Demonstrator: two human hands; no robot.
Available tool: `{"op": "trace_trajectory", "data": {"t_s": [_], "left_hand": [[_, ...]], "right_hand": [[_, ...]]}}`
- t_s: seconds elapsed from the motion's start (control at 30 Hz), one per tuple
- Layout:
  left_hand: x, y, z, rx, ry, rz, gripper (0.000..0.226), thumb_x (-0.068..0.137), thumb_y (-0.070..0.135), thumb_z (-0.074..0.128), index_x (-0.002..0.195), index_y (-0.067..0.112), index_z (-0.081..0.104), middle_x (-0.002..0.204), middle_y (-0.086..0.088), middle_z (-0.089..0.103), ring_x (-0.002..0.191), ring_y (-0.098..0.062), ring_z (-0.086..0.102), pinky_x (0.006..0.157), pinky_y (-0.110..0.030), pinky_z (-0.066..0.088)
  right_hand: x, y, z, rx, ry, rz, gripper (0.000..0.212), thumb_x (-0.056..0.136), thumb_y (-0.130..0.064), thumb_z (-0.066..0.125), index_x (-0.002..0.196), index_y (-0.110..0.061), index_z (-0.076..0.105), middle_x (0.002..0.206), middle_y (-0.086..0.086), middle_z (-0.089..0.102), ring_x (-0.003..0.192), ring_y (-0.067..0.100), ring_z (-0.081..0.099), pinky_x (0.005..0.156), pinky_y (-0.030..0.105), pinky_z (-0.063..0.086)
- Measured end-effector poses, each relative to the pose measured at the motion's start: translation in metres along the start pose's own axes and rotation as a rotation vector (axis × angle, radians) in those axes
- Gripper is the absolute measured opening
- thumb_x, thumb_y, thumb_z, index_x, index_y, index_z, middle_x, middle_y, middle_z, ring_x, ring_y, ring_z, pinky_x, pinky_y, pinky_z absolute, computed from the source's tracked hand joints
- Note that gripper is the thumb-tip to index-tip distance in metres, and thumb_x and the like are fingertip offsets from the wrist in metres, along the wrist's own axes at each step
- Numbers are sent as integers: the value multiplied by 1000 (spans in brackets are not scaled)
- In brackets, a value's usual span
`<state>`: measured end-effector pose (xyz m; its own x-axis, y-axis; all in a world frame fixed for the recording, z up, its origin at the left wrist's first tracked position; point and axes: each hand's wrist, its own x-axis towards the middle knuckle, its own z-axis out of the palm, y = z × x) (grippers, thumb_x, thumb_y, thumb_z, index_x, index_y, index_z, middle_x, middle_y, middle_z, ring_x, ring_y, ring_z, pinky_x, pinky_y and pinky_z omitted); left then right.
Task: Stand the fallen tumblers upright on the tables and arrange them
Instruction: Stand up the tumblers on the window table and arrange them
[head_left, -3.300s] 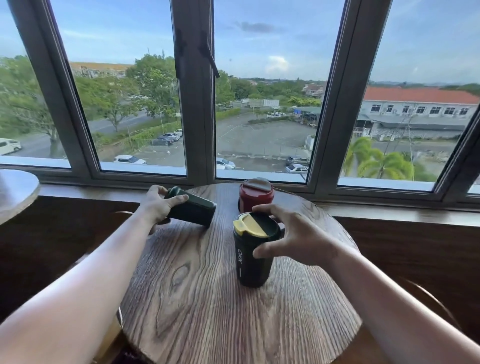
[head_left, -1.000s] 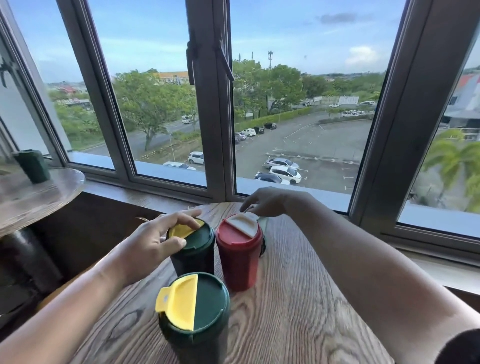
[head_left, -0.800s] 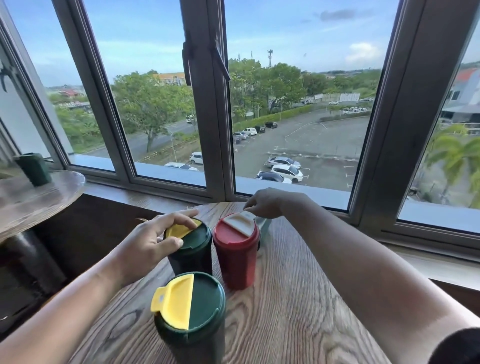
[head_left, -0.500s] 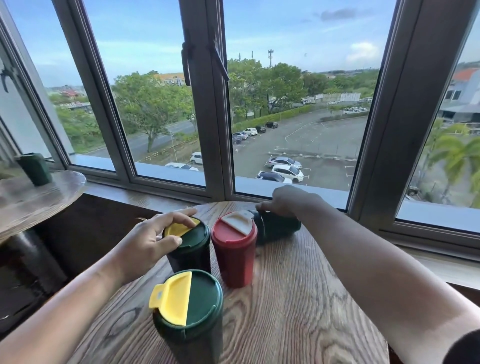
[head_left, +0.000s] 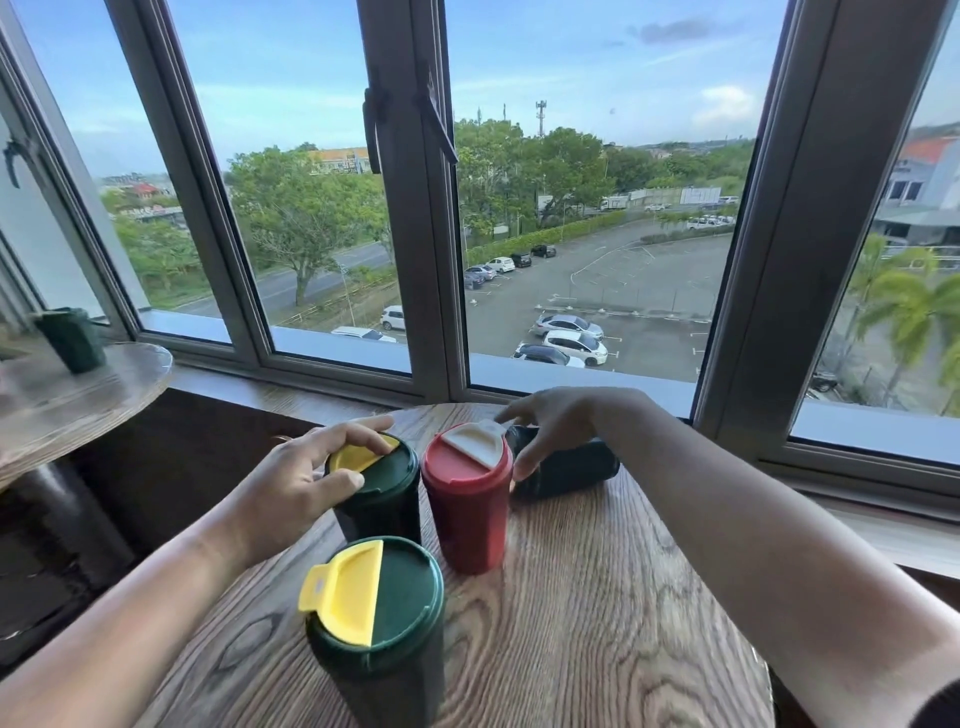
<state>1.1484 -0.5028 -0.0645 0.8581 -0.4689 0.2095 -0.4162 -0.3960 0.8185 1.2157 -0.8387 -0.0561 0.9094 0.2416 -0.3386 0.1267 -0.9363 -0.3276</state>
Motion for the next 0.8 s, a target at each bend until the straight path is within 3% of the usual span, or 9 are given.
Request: {"op": "trace_trajectory", "data": {"t_s": [0.17,0.27,0.4,0.53,0.67,0.8], "left_hand": [[0,0,0,1,5,-3,38,76,29,61,112,32,73,142,23,60,132,-1,53,115,-46,41],[-1,0,0,17,12,3,44,71,39,60,112,32,72,141,26,60,133,-3,53,116,-49,39],[-1,0,0,1,11,5,40,74,34,62,113,31,73,141,25,60,133,-1,53,116,-47,39],[-1,0,0,-4,7,5,38,79,23,59,113,31,73,141,26,60,133,3,52,114,-41,41],[-1,1,-2,22,-2,13,39,78,24,59,114,31,72,142,26,59,133,5,51,111,-32,40],[-2,3,-3,35,-28,19,37,81,23,59,115,31,72,141,29,58,130,11,50,106,-25,40]], "right_hand": [[-6,-10,5,-102,-7,-7,88,53,-67,89,132,-46,57,145,-9,55,131,22,51,103,45,44],[-13,-10,4,-89,62,-37,89,54,-65,90,133,-40,59,134,-8,60,120,21,55,97,41,47],[-35,10,1,102,313,-87,99,52,-64,89,141,-35,57,129,-6,63,117,20,60,102,42,53],[-73,34,20,418,619,-158,108,45,-67,89,142,-31,60,133,-5,65,122,16,61,101,29,52],[-95,45,54,535,717,-126,103,44,-63,91,138,-34,61,127,-10,68,118,11,64,103,35,53],[-103,42,58,495,754,-90,98,55,-59,92,142,-31,57,128,-7,65,117,13,61,101,31,50]]}}
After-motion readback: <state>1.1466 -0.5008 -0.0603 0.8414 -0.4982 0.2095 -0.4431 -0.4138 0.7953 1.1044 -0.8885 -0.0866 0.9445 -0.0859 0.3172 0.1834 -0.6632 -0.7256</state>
